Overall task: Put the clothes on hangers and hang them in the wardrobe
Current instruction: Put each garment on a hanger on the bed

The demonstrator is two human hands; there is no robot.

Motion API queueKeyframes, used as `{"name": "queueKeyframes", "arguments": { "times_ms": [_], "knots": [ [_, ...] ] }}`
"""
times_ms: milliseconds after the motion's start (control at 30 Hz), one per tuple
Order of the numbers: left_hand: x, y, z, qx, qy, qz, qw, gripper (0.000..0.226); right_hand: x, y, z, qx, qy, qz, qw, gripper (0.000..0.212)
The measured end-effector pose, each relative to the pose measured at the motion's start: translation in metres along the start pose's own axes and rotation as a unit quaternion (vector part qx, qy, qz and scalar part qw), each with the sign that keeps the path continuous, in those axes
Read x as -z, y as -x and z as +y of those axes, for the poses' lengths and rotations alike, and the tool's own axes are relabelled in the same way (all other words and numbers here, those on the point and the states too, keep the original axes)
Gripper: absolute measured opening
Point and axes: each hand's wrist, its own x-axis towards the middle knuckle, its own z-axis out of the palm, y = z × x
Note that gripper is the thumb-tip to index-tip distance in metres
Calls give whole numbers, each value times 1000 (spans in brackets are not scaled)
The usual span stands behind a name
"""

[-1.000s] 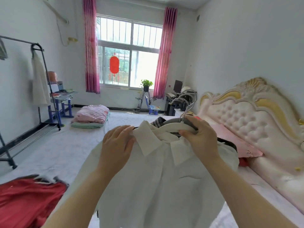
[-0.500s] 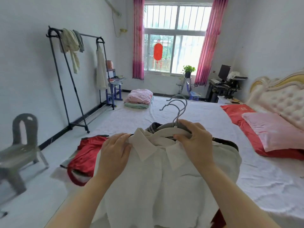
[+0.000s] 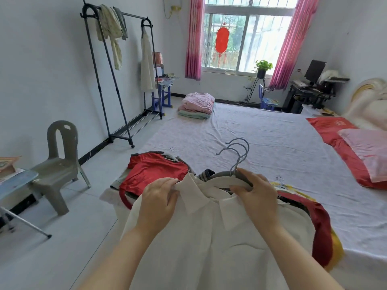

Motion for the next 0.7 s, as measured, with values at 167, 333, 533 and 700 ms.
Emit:
{"name": "queueKeyframes", "arguments": {
  "times_ms": [167, 333, 533, 700],
  "knots": [
    [-11, -28, -54, -13, 30, -43, 999, 27, -48, -10, 2, -24, 26, 22, 999, 46],
    [-35, -64, -91, -26, 39, -65, 997, 28, -84, -34, 12, -44, 43, 33, 998, 45],
    [-88, -126, -126, -29, 45, -104, 993, 30, -118, -90, 46, -70, 46, 31, 996, 46],
    [-161, -196, -145, -19, 40, -122, 992, 32, -149, -172, 107, -100, 31, 9, 994, 48]
  ]
}}
